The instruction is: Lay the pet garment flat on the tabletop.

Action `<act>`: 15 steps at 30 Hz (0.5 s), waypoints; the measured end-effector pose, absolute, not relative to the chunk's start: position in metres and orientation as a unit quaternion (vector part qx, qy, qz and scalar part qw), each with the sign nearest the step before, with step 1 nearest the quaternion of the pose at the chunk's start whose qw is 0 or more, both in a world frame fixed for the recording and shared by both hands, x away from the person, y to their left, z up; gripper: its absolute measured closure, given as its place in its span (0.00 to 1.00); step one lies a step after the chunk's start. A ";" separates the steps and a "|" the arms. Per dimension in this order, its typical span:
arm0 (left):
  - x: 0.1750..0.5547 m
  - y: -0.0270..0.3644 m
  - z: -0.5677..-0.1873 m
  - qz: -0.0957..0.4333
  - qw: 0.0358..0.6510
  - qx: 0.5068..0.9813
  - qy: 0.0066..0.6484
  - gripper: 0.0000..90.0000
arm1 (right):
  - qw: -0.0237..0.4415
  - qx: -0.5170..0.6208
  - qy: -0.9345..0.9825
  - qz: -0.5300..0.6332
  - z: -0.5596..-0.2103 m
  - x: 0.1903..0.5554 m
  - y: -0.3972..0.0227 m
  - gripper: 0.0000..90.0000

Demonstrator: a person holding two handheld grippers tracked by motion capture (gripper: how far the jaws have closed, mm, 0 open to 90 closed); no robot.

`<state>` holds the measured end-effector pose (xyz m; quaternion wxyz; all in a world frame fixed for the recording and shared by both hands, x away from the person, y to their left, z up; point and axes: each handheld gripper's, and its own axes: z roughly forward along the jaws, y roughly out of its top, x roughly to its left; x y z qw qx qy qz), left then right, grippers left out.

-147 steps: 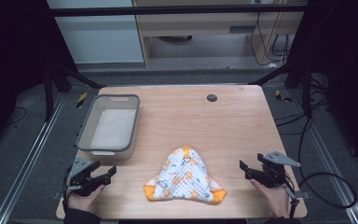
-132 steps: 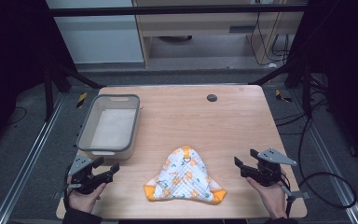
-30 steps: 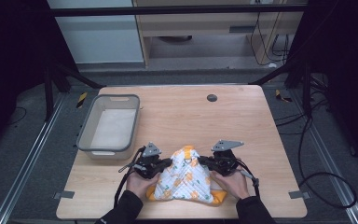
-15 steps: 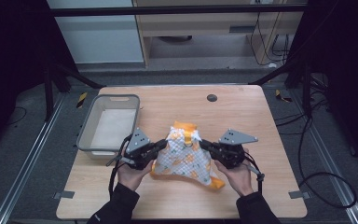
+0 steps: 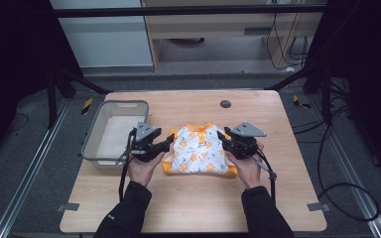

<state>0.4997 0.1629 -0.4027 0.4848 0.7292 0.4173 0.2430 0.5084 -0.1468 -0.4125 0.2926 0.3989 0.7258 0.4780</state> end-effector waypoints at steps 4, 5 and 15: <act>0.483 0.176 -0.407 0.248 0.465 0.753 0.393 0.43 | 0.280 0.390 0.732 0.484 -0.406 0.494 -0.160 0.63; 0.479 0.179 -0.409 0.248 0.461 0.758 0.389 0.42 | 0.276 0.384 0.737 0.483 -0.406 0.490 -0.164 0.61; 0.458 0.197 -0.450 0.210 0.411 0.798 0.387 0.40 | 0.226 0.373 0.778 0.452 -0.440 0.454 -0.187 0.47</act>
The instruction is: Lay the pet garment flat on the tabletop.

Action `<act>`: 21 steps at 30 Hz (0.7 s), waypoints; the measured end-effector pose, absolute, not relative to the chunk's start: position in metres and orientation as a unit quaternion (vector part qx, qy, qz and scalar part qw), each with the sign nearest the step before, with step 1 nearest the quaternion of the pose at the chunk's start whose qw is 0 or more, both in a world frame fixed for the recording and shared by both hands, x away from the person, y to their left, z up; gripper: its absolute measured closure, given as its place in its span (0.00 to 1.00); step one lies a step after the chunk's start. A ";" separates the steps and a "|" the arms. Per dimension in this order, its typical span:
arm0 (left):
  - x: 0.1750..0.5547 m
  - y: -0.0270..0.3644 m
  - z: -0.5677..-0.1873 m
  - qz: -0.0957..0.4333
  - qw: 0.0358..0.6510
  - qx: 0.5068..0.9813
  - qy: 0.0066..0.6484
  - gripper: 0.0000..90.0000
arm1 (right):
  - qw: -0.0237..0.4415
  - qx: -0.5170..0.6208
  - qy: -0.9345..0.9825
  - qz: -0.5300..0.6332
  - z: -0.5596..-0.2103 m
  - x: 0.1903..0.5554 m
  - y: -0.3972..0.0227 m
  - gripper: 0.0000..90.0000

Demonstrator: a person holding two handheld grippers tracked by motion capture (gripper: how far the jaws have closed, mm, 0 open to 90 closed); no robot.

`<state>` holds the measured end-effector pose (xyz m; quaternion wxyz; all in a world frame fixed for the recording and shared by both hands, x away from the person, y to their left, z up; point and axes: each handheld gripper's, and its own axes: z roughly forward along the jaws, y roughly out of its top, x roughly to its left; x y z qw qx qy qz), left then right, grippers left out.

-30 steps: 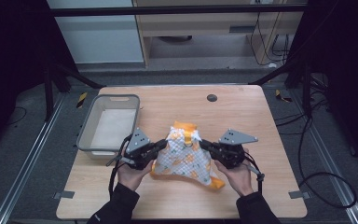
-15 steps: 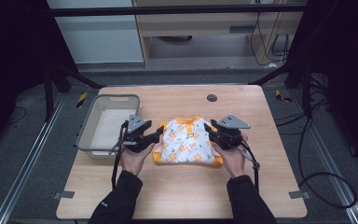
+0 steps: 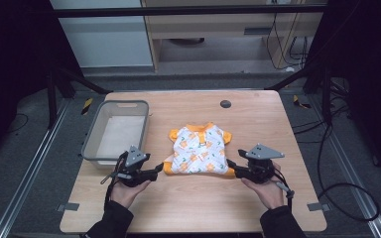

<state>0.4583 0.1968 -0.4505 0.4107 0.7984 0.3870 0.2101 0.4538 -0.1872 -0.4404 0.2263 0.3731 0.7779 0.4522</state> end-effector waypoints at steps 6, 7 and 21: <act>0.460 0.184 -0.468 0.201 0.383 0.818 0.379 0.39 | 0.210 0.375 0.794 0.430 -0.462 0.445 -0.192 0.44; 0.461 0.181 -0.471 0.201 0.379 0.821 0.377 0.39 | 0.208 0.376 0.796 0.426 -0.466 0.445 -0.192 0.44; 0.472 0.163 -0.491 0.204 0.354 0.841 0.356 0.59 | 0.182 0.363 0.829 0.383 -0.493 0.456 -0.180 0.66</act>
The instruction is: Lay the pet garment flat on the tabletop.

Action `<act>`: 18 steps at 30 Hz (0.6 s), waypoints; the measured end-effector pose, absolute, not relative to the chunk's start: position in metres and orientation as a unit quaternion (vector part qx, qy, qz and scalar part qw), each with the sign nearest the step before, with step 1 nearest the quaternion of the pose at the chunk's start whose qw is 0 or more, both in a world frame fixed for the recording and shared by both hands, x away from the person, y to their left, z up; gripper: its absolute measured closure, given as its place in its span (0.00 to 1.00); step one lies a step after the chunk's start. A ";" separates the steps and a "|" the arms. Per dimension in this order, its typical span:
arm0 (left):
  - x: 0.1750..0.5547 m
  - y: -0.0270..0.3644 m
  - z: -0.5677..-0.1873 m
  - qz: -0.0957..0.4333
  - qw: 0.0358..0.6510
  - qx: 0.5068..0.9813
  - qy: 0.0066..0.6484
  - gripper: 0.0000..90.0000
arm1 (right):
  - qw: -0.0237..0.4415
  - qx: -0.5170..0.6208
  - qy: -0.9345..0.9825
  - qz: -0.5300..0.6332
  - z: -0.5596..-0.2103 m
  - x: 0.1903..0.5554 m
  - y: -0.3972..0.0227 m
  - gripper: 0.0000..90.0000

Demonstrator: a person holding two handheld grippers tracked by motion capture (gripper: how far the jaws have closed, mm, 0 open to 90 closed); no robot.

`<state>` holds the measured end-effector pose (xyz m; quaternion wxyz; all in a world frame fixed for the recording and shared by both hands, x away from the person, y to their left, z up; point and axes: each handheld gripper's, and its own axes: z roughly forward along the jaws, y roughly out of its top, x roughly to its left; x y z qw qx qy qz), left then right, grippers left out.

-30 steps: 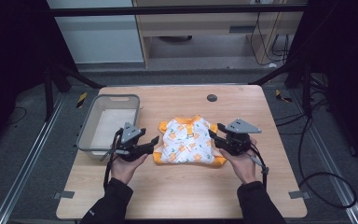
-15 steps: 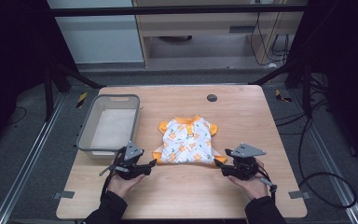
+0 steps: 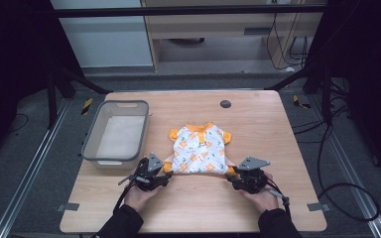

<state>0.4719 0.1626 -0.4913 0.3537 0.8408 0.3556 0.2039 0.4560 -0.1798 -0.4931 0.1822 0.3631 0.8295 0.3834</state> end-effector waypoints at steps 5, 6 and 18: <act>0.473 0.158 -0.494 0.174 0.352 0.845 0.362 0.77 | 0.181 0.368 0.832 0.374 -0.495 0.459 -0.177 0.80; 0.473 0.158 -0.494 0.168 0.353 0.845 0.365 0.82 | 0.177 0.370 0.832 0.373 -0.494 0.459 -0.176 0.84; 0.464 0.167 -0.472 0.128 0.392 0.835 0.364 0.98 | 0.160 0.353 0.830 0.402 -0.478 0.449 -0.178 0.96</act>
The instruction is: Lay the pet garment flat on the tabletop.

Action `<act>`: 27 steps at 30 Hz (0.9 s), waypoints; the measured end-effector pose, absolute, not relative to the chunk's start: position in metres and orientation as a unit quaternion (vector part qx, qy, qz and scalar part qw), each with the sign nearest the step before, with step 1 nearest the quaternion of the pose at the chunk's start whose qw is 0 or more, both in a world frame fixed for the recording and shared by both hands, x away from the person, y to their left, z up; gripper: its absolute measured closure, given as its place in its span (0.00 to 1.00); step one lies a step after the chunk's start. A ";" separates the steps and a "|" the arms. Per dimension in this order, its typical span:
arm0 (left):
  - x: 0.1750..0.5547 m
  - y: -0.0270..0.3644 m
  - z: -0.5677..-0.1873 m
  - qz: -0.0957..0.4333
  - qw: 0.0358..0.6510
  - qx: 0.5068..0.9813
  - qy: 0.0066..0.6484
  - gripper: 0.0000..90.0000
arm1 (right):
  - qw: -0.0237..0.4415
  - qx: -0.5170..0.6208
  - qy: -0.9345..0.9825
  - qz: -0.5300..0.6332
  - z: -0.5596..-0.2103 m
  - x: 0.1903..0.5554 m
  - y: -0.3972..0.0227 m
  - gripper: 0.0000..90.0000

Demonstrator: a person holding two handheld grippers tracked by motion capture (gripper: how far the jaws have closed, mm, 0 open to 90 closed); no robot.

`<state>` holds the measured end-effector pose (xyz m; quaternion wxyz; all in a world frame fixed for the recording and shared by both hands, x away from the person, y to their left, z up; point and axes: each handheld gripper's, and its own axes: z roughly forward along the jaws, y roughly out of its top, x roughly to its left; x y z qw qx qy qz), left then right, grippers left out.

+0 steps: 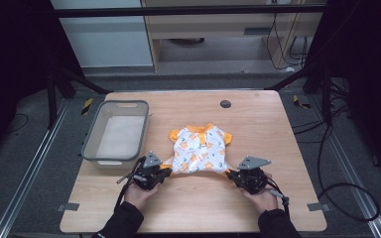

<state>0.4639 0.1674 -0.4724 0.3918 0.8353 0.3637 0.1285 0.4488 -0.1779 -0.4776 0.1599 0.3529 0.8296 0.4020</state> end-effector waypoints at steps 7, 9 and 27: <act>0.434 0.184 -0.433 0.131 0.443 0.816 0.348 0.98 | 0.145 0.340 0.811 0.453 -0.450 0.427 -0.188 0.96; 0.430 0.188 -0.422 0.129 0.457 0.808 0.349 0.98 | 0.139 0.339 0.805 0.467 -0.440 0.422 -0.190 0.95; 0.513 0.159 -0.461 0.180 0.386 0.789 0.443 0.75 | 0.184 0.448 0.778 0.401 -0.478 0.502 -0.173 0.75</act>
